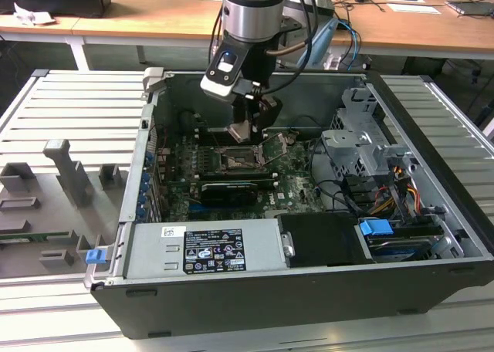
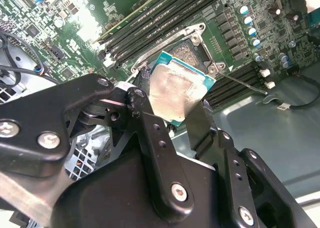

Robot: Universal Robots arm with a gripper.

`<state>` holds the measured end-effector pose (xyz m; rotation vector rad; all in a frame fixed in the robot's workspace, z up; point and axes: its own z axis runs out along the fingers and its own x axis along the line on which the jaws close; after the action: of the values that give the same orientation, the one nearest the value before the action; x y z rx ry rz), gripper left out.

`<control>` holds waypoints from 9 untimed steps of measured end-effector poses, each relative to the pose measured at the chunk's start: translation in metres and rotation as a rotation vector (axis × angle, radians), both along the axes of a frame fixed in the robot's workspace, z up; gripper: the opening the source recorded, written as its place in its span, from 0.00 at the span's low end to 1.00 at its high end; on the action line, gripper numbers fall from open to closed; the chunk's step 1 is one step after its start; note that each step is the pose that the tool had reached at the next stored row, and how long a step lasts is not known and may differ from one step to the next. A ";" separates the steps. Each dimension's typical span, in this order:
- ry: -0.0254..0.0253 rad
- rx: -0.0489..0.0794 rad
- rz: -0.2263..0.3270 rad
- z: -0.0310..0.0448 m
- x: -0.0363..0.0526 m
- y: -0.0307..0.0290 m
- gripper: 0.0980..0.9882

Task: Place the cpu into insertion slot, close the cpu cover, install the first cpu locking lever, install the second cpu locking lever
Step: 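Place the cpu into insertion slot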

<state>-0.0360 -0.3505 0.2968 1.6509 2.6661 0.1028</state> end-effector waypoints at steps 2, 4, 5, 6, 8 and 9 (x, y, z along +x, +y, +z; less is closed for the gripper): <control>0.0001 0.000 0.000 -0.0005 0.0000 0.0000 0.48; 0.0001 0.000 -0.001 -0.0010 0.0000 0.0000 0.48; 0.0001 0.000 -0.003 -0.0011 0.0000 0.0000 0.48; 0.0001 0.000 -0.005 -0.0012 0.0001 0.0000 0.48; 0.0001 0.000 -0.014 -0.0014 0.0000 0.0000 0.48; 0.0000 0.000 -0.017 -0.0014 0.0001 0.0000 0.48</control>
<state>-0.0360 -0.3505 0.2954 1.6726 2.6519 0.1026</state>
